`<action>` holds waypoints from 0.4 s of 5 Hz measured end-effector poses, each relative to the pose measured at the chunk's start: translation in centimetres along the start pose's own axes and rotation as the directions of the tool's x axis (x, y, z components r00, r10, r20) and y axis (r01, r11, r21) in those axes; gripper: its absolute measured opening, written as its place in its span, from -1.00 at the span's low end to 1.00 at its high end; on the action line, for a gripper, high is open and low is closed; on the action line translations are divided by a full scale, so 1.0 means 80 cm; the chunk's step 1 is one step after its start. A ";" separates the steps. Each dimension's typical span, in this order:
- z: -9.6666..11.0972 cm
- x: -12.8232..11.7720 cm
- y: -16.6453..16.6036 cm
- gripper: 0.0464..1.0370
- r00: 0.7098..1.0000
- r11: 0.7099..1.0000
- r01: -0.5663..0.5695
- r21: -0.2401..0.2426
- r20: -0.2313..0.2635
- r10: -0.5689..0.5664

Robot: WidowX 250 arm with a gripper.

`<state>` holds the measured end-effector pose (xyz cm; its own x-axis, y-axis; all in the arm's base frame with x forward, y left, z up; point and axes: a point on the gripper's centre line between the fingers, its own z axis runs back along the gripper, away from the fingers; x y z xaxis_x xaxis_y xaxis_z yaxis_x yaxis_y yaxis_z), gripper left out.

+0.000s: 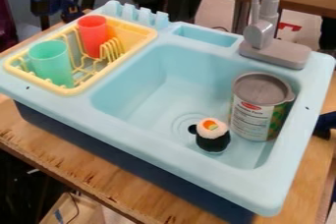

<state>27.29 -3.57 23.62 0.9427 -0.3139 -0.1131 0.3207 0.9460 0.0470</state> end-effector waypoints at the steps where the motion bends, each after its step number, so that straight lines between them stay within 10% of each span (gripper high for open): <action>1: -0.011 0.003 0.000 0.93 0.999 1.000 0.001 -0.005 -0.032 -0.001; 2: -0.017 0.029 -0.018 0.93 0.998 0.997 -0.026 0.067 0.061 0.022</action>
<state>28.93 -5.54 21.94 0.9534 -0.2975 -0.0511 0.3015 0.9464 0.1161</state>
